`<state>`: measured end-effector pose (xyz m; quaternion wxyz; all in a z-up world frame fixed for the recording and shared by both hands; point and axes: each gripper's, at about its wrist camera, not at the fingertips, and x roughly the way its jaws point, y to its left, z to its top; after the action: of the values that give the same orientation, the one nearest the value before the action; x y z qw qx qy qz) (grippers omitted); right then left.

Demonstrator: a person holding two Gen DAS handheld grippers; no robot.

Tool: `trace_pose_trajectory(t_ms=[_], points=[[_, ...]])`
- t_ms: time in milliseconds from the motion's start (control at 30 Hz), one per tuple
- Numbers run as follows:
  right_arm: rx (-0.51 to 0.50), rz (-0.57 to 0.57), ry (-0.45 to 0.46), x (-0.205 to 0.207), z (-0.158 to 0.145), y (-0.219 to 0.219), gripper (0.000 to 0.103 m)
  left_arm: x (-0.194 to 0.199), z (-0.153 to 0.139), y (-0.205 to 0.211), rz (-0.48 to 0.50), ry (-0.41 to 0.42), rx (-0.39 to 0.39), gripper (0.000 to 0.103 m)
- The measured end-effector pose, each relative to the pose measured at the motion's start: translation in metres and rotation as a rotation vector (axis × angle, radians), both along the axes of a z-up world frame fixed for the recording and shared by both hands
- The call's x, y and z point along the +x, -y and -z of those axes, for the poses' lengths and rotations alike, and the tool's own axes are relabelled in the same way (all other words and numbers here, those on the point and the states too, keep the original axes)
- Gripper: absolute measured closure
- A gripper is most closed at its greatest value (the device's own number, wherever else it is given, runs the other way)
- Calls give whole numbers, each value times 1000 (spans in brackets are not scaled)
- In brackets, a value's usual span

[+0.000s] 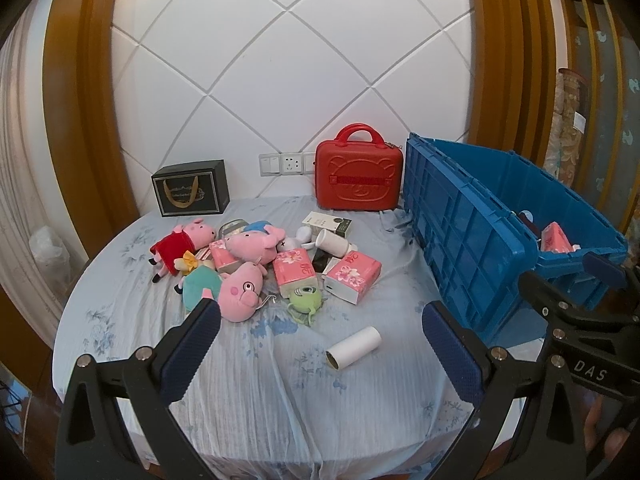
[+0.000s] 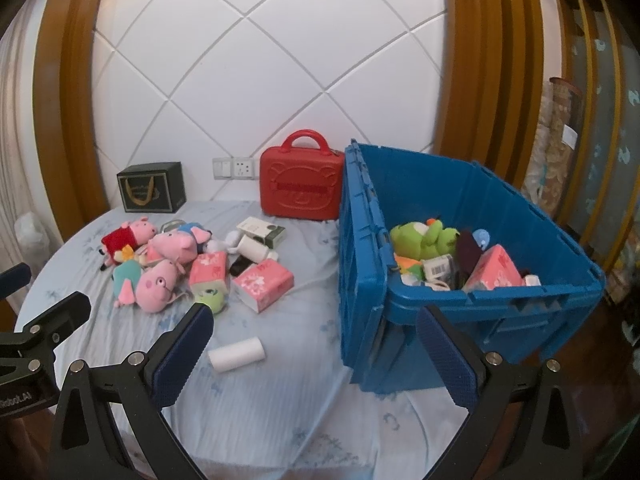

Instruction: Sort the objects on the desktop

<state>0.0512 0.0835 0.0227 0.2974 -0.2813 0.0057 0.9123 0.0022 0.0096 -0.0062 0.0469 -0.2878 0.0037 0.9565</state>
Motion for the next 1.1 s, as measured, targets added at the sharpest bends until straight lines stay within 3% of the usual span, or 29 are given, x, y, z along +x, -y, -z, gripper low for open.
trace_pose_trajectory(t_ms=[167, 433, 667, 900, 1033, 1100], points=[[-4, 8, 6, -6, 2, 6, 0, -1, 1, 2, 5, 4, 3, 1], [-54, -3, 32, -34, 27, 17, 0, -30, 31, 45, -5, 107, 6, 1], [-160, 17, 150, -76, 87, 8, 0, -77, 95, 99, -73, 293, 67, 1], [-287, -2, 299, -140, 158, -26, 0, -131, 154, 118, -105, 403, 102, 1], [-376, -9, 337, -174, 186, -46, 0, -172, 178, 112, -83, 468, 72, 1], [-385, -6, 357, -187, 197, -53, 0, -187, 189, 103, 10, 491, 76, 2]])
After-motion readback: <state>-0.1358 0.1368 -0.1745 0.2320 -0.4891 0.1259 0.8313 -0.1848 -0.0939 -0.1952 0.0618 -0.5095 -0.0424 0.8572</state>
